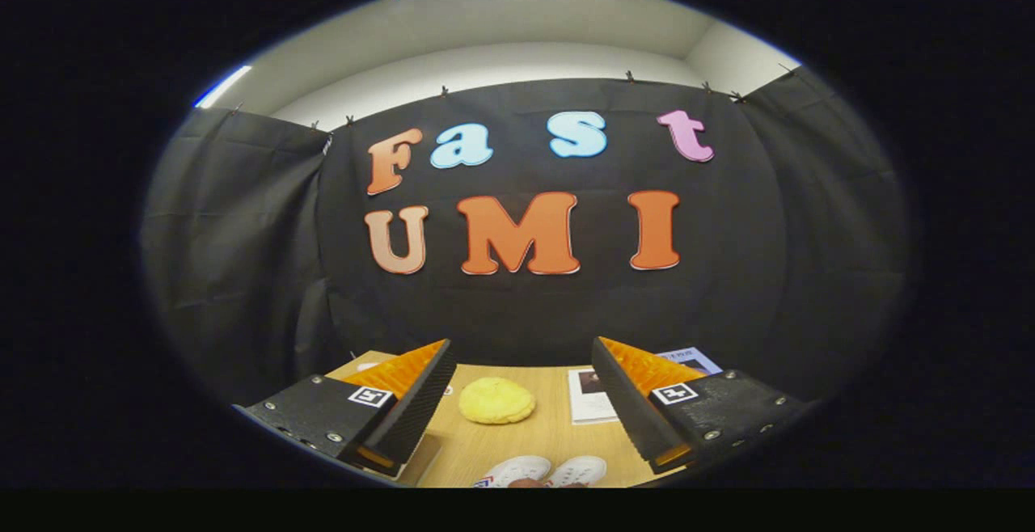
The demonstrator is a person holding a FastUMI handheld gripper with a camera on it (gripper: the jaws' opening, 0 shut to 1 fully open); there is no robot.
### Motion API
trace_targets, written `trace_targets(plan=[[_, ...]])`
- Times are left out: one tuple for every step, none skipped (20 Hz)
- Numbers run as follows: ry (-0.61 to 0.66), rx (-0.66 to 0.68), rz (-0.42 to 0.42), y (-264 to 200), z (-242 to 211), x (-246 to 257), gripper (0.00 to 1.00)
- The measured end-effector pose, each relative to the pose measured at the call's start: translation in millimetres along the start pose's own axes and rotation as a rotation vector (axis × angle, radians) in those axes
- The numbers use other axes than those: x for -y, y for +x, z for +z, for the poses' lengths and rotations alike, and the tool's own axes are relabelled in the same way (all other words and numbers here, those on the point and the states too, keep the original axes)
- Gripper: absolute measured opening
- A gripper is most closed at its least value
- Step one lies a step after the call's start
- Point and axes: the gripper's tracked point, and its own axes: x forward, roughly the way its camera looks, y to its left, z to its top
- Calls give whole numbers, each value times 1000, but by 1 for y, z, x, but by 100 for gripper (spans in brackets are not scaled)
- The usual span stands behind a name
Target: Open the storage box then place both shoes into the box .Put the left shoe in first, then the right shoe, with the right side of both shoes facing outward in a uniform manner.
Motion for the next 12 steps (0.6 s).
trace_targets(plan=[[10,-32,19,2,-11,-8,100],[22,-68,44,2,-23,-17,100],[36,-103,71,2,-35,-26,100],[49,-139,94,4,-45,-34,100],[62,-174,119,4,-55,-42,100],[78,-211,141,3,-67,-50,100],[96,-250,166,2,-80,-58,100],[118,-290,185,1,-93,-64,100],[143,-338,206,0,-106,-72,100],[169,-395,220,-2,-121,-79,100],[196,-451,239,-4,-134,-87,99],[225,-503,255,-6,-149,-93,99]])
